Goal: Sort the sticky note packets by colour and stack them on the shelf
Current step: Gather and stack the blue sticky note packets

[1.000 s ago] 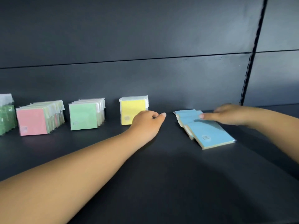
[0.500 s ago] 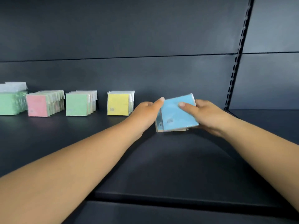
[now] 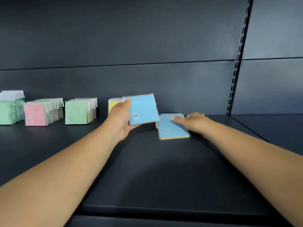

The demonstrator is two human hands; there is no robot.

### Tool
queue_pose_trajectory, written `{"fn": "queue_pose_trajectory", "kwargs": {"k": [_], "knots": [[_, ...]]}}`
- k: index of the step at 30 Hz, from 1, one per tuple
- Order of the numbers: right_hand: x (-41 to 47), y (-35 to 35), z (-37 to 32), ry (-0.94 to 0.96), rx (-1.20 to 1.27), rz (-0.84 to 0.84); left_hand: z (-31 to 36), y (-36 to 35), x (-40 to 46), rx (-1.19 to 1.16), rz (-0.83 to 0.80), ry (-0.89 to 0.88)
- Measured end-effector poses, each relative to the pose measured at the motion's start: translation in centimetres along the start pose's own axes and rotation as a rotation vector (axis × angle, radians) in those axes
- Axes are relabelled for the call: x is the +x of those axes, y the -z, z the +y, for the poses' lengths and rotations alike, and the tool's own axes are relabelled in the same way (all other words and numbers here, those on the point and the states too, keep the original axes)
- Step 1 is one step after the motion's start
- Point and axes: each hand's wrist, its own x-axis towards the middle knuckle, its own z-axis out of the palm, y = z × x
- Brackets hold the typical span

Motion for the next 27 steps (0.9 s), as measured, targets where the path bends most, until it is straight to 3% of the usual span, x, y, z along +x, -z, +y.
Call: {"fn": "queue_pose_trajectory", "kwargs": {"k": [4, 10, 14, 18, 27], "knots": [[0.2, -0.7, 0.4, 0.073, -0.199, -0.045, -0.7, 1.1, 0.9, 0.007, 0.044, 0.047], [-0.1, -0.2, 0.9, 0.148, -0.124, -0.098, -0.7, 1.5, 1.2, -0.02, 0.051, 0.094], [0.3, -0.4, 0.9, 0.115, 0.15, -0.119, -1.0, 1.3, 1.1, 0.01, 0.027, 0.096], [-0.1, 0.4, 1.3, 0.105, 0.247, -0.082, -1.0, 1.3, 1.2, 0.011, 0.023, 0.108], [-1.1, 1.5, 1.4, -0.043, 0.133, -0.253, -1.3, 1.3, 0.7, 0.032, -0.007, 0.138]]}}
